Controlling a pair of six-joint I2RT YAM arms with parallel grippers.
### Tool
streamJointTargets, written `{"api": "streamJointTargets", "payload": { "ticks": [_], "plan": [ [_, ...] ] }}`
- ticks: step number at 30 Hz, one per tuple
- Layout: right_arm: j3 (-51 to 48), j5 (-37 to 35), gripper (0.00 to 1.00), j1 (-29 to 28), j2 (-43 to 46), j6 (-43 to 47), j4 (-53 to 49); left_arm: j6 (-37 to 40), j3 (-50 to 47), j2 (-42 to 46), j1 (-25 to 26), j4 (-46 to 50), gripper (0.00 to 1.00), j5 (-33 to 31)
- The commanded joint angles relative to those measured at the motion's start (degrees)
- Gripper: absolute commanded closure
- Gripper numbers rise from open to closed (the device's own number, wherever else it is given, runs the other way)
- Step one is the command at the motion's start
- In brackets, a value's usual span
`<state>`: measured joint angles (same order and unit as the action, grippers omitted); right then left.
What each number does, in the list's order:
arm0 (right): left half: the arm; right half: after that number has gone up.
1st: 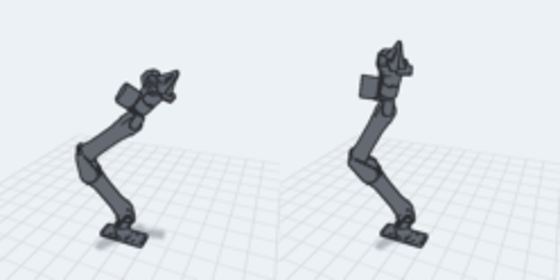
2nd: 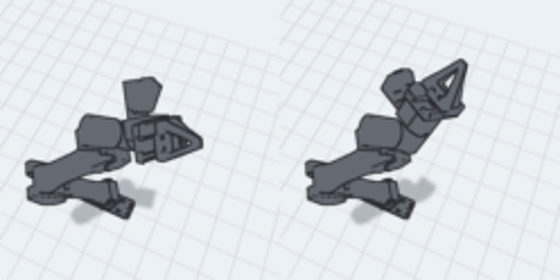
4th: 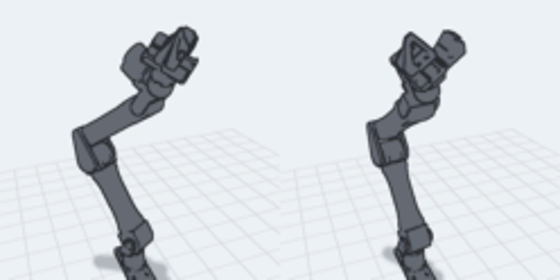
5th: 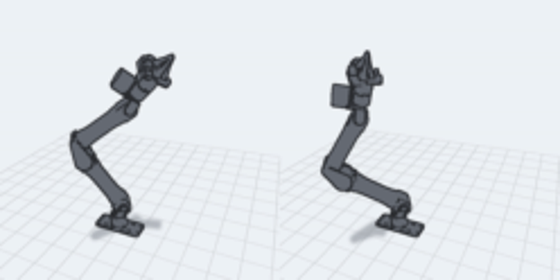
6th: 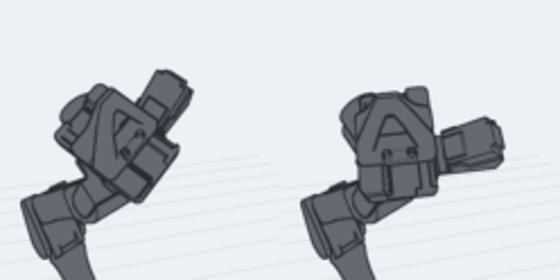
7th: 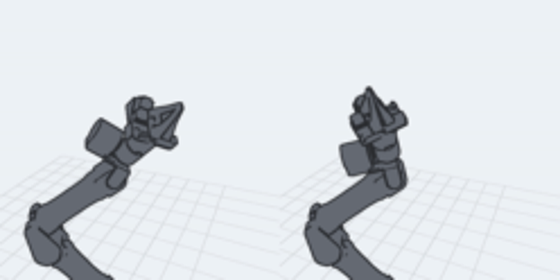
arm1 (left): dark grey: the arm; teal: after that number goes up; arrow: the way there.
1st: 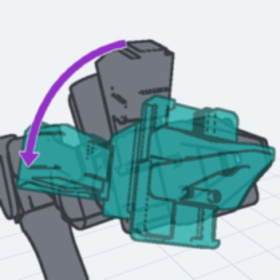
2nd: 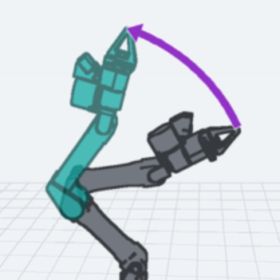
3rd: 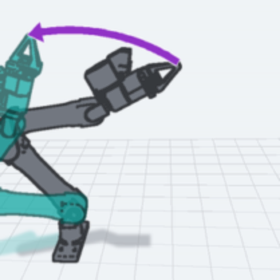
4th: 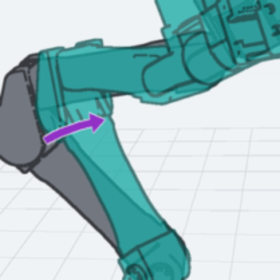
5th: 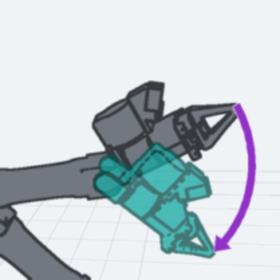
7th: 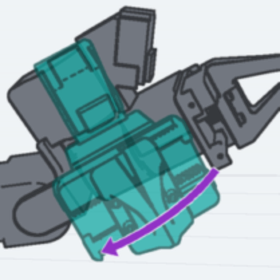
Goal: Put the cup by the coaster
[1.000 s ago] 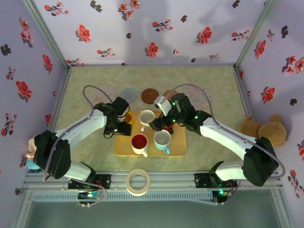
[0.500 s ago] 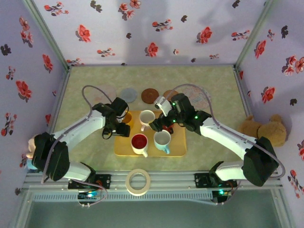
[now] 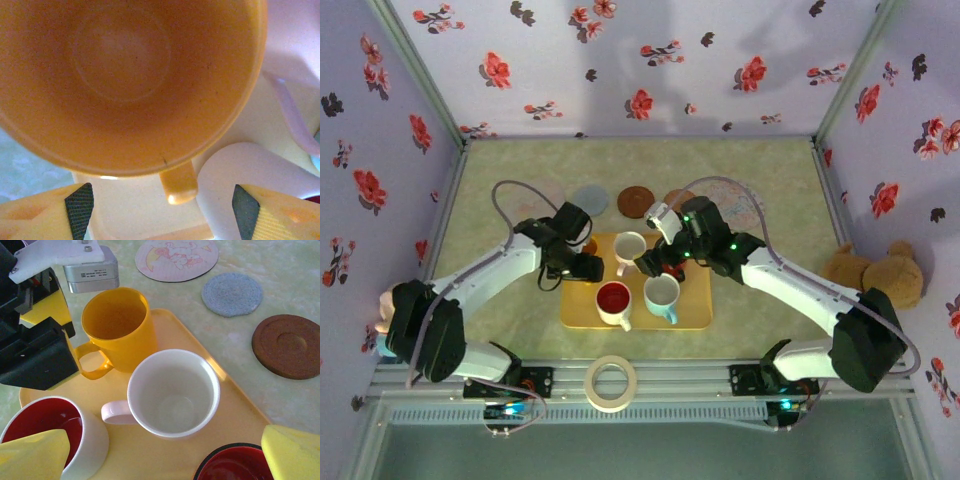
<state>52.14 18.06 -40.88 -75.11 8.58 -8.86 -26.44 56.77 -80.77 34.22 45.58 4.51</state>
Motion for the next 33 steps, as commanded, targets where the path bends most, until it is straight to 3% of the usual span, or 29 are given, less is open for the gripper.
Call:
{"api": "streamJointTargets", "payload": {
  "ticks": [1,9,24,33],
  "plan": [
    [-0.55,0.57,0.00,0.20,1.19,-0.10,0.78,-1.51,-1.04,-0.67,-0.28,-1.54,0.24,-1.32],
    [-0.64,0.19,0.00,0.21,1.03,-0.05,1.24,-0.81,-1.91,-1.83,-0.25,-0.39,0.25,-2.69],
    [-0.36,0.21,0.00,0.26,0.84,-0.05,1.22,-0.81,-1.40,-2.01,-0.29,4.38,0.29,-11.19],
    [-0.37,0.41,0.00,0.19,0.36,-0.14,1.55,3.91,-2.36,-1.16,-0.23,2.82,0.30,-5.50]
  ]
}}
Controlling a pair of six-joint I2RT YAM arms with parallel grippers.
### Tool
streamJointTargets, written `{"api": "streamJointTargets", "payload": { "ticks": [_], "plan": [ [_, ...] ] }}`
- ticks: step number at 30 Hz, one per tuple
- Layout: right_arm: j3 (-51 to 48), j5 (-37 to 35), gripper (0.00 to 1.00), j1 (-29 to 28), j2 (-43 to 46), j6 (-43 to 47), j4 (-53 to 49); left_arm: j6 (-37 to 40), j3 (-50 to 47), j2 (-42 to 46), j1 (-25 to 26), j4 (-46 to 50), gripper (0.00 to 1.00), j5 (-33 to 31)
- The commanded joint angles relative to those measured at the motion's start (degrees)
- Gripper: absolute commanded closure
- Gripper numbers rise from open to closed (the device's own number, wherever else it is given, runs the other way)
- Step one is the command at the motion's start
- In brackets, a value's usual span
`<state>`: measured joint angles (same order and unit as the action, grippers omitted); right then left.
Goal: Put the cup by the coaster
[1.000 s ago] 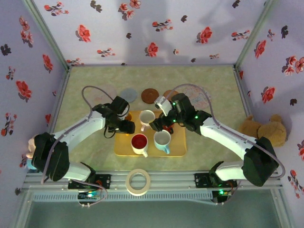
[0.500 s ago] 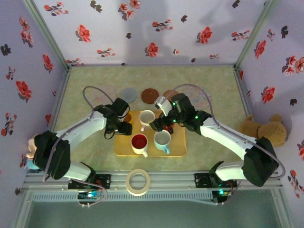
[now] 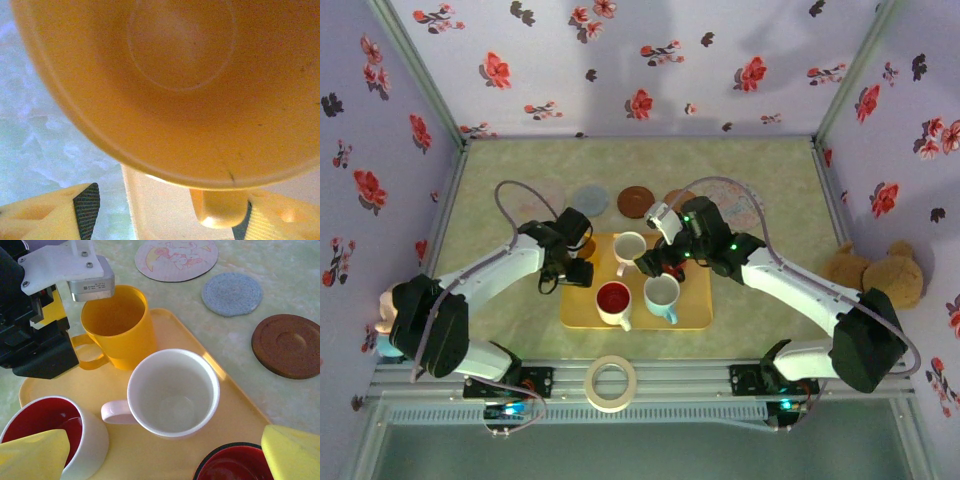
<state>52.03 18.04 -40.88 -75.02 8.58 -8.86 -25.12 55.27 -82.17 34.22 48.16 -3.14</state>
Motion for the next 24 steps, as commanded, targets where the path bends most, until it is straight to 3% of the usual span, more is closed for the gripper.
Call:
{"api": "streamJointTargets", "payload": {
  "ticks": [1,13,24],
  "plan": [
    [-0.26,0.63,0.00,0.20,0.27,-0.21,1.68,2.79,-1.03,0.39,-0.28,-0.02,0.30,2.38],
    [-1.23,4.85,0.00,0.22,0.03,-0.62,4.04,1.71,-4.00,-0.21,-0.24,-7.08,0.35,3.78],
    [-0.45,5.05,0.00,0.19,-1.00,-0.93,3.94,-0.62,-5.40,-0.36,-0.29,-9.88,0.49,0.97]
  ]
}}
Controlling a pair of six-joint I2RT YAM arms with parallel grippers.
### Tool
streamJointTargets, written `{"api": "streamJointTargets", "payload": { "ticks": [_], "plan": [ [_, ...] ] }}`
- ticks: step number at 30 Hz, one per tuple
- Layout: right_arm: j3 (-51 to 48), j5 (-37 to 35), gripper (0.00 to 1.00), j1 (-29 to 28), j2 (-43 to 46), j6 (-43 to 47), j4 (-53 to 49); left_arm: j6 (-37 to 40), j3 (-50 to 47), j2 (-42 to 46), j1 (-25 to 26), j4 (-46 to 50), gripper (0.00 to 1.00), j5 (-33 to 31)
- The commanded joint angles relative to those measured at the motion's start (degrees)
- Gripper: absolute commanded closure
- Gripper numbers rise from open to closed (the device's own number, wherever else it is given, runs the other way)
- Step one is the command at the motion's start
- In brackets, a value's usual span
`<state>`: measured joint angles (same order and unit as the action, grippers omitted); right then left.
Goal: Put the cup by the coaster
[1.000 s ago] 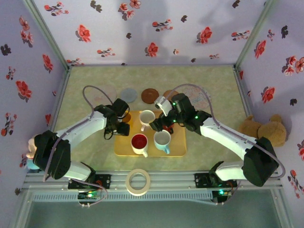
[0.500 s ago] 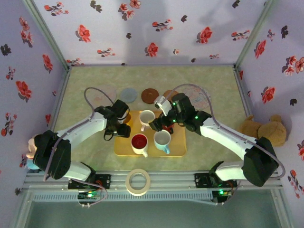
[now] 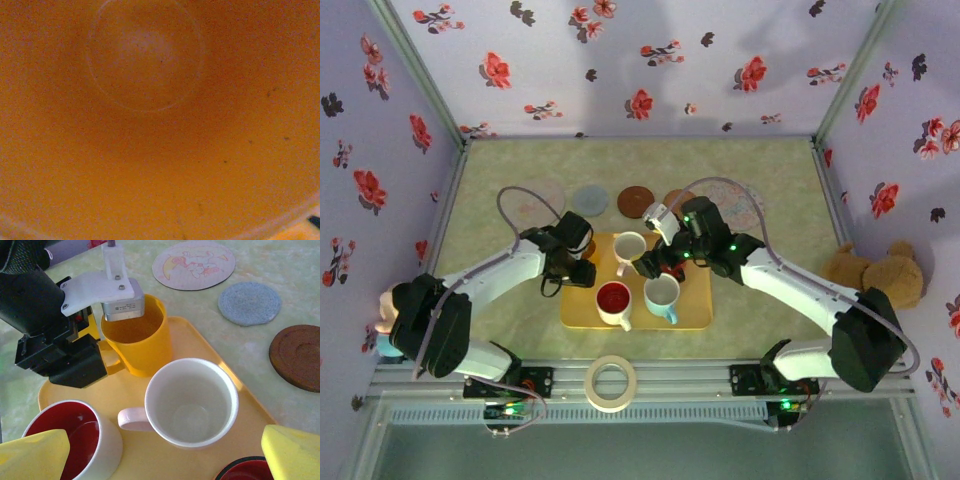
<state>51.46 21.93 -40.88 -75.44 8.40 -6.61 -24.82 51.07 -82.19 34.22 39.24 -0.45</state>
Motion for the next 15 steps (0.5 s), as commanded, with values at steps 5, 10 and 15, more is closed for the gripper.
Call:
{"api": "streamJointTargets", "payload": {
  "ticks": [5,10,15],
  "plan": [
    [0.13,1.09,0.00,0.25,-0.90,-0.76,1.78,-0.85,-1.49,-0.91,-0.27,-1.29,0.51,-1.83],
    [0.31,1.16,0.00,0.25,-0.97,-0.85,1.76,-1.44,-2.53,-1.27,-0.24,-2.88,0.55,-1.79],
    [0.31,1.27,0.00,0.20,-1.25,-0.98,2.21,-1.55,-2.48,-1.60,-0.24,-3.35,0.65,-1.75]
  ]
}}
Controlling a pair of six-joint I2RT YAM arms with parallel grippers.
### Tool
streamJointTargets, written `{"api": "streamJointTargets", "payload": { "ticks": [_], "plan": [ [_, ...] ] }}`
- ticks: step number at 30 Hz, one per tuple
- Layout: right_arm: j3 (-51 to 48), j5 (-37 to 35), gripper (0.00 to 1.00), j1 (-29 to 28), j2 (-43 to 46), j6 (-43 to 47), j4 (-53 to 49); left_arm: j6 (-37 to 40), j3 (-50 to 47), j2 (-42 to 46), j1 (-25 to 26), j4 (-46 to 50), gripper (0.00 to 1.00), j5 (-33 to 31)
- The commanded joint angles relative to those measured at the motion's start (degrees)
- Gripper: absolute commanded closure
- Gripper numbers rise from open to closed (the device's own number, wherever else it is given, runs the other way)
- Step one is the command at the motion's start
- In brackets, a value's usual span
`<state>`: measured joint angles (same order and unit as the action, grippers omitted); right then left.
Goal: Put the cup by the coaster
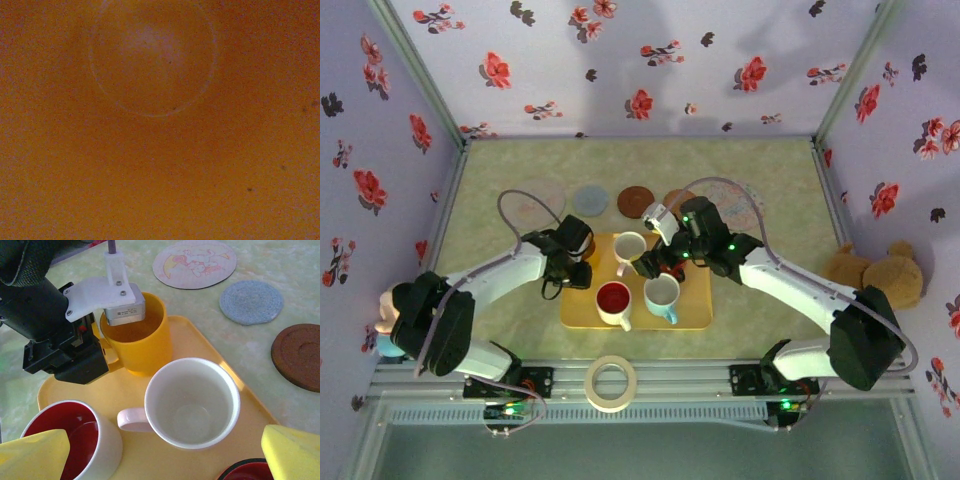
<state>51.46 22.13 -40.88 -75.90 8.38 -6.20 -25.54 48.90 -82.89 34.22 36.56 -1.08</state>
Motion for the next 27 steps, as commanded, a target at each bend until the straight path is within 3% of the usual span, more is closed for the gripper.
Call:
{"api": "streamJointTargets", "payload": {
  "ticks": [1,8,27],
  "plan": [
    [0.14,1.10,0.00,0.19,-0.81,-1.06,2.05,-0.74,-0.22,-0.94,-0.26,-0.53,0.65,-1.10],
    [0.00,1.37,0.00,0.19,-1.41,-1.00,2.59,-0.83,-0.46,-0.90,-0.31,-0.75,0.66,-1.35],
    [-0.13,1.43,0.00,-0.33,-1.13,-2.23,3.57,0.59,1.05,0.13,-0.25,0.33,0.84,-1.73]
  ]
}}
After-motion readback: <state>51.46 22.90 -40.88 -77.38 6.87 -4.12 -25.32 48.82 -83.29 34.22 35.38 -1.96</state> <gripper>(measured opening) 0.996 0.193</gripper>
